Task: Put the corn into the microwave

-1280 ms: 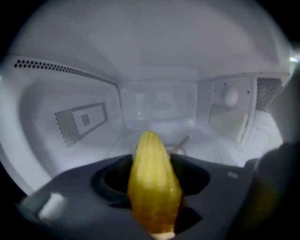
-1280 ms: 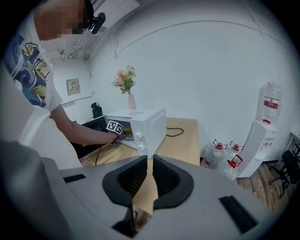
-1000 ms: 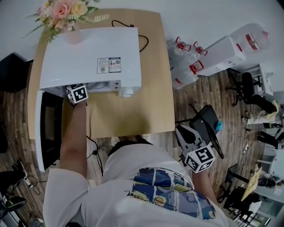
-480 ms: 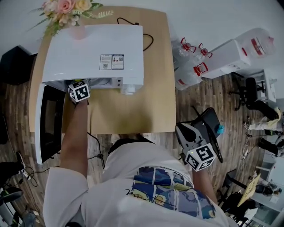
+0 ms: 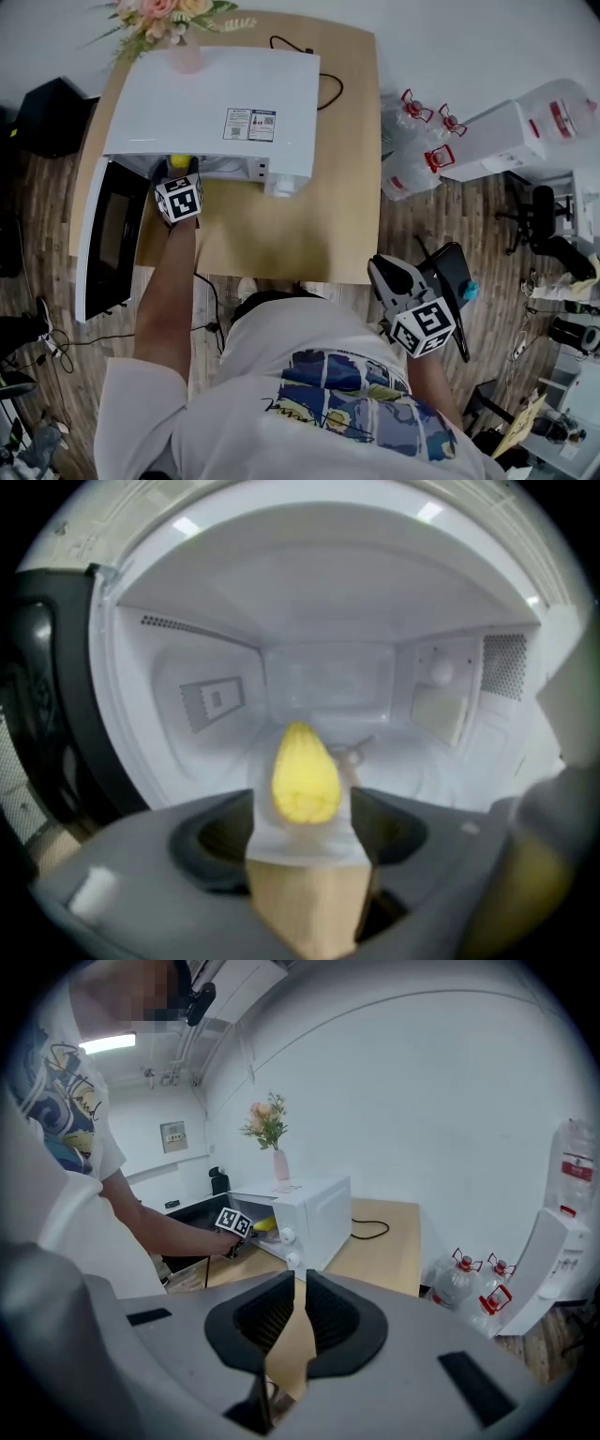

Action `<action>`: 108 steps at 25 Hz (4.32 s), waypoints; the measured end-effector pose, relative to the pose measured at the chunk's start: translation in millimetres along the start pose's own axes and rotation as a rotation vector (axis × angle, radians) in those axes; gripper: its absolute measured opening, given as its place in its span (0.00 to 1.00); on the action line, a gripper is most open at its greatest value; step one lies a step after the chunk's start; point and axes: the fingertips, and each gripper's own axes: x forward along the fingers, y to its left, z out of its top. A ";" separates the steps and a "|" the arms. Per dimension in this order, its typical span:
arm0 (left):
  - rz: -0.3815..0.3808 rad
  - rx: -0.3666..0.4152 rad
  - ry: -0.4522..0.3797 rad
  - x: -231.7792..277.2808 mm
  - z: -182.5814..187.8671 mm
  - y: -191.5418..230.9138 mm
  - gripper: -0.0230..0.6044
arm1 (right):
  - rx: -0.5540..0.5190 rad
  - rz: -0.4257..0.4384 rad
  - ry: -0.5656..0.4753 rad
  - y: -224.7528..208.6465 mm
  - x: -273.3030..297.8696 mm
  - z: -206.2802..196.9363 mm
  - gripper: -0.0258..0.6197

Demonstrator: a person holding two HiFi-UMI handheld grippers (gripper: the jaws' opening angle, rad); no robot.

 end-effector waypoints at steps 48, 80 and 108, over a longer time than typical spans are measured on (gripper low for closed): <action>-0.341 -0.149 0.076 -230.0 -57.2 -130.6 0.05 | -0.213 0.470 0.005 41.9 71.7 29.9 0.08; -0.819 0.026 -0.119 -315.6 14.4 -106.2 0.05 | -0.122 0.262 -0.057 155.6 76.2 23.4 0.06; -0.935 0.090 -0.123 -327.6 2.1 -120.8 0.05 | -0.144 0.160 -0.060 179.4 52.0 11.7 0.05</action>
